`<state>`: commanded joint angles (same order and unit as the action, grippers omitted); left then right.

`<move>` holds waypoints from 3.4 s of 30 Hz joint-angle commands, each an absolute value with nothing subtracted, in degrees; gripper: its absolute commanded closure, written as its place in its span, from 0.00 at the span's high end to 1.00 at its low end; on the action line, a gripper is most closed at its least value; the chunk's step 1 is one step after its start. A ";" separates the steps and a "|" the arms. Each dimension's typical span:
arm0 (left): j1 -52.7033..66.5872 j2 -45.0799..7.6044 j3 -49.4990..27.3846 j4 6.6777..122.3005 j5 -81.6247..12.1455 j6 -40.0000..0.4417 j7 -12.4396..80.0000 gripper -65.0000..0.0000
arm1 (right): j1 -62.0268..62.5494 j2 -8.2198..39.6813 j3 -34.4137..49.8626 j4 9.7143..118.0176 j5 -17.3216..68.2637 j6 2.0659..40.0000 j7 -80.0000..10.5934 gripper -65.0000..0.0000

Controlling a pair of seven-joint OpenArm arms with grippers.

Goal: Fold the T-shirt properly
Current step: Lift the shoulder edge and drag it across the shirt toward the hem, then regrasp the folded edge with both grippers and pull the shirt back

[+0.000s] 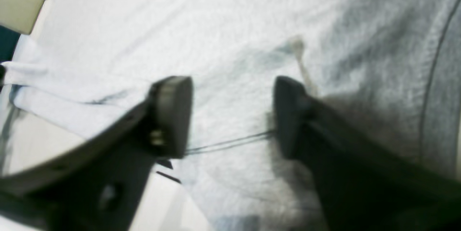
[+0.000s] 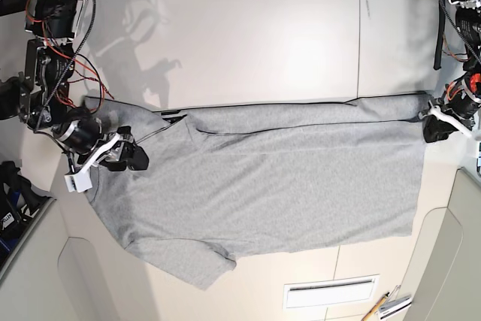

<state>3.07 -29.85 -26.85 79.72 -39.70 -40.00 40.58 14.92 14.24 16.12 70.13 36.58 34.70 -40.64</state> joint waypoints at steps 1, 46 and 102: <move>3.05 -29.85 -26.85 79.75 -39.70 -40.00 41.56 0.53 | 14.90 14.28 16.34 71.29 37.52 34.70 -42.09 0.58; 7.40 -23.66 -35.57 72.53 -43.97 -39.22 42.61 0.74 | 1.91 15.03 28.14 71.53 44.16 33.61 -46.22 0.70; 29.06 -29.56 -35.55 96.05 -58.46 -40.00 66.46 0.00 | -24.14 16.69 32.56 99.13 52.53 34.28 -57.76 0.00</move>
<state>29.06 -29.56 -35.55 96.05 -58.46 -40.00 66.46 -24.14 16.69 32.56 99.13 52.53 34.28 -57.76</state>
